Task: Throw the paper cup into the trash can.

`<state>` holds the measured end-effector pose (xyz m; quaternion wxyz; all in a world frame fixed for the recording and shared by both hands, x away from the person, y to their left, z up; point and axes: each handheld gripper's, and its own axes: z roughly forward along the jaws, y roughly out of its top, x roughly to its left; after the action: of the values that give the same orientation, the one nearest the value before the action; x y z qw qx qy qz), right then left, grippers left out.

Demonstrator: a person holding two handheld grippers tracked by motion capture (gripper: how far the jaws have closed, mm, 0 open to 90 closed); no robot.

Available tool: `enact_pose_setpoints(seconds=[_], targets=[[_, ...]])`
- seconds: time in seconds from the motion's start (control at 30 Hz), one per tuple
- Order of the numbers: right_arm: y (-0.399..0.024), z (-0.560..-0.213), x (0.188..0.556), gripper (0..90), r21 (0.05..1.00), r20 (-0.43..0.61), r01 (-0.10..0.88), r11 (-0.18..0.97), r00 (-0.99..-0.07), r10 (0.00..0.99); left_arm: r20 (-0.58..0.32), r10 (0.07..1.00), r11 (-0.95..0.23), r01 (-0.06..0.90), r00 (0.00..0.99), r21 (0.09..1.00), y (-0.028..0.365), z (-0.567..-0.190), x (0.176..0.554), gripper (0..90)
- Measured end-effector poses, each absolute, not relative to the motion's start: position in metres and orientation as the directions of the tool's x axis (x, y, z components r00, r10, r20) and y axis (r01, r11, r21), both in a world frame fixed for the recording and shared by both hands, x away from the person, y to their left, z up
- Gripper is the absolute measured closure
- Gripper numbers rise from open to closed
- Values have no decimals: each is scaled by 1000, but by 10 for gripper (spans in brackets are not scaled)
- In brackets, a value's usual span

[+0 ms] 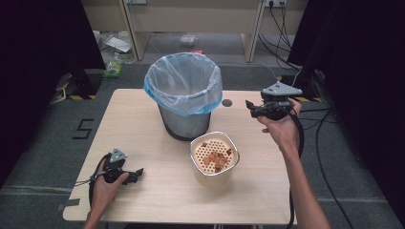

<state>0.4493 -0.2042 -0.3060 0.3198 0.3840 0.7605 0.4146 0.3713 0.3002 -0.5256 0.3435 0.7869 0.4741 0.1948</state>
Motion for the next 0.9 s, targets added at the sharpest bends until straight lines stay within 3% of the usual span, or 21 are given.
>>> enact_pose_setpoints(seconds=[0.47,0.9], targets=[[-239,-382,409,355,850,-141,391,353,-476,868,-22,880,-313,614,475,724,300,-526,372,0],[-248,-442,394,349,823,-86,471,317,-448,890,-23,880,-312,614,475,725,300,-526,372,0]])
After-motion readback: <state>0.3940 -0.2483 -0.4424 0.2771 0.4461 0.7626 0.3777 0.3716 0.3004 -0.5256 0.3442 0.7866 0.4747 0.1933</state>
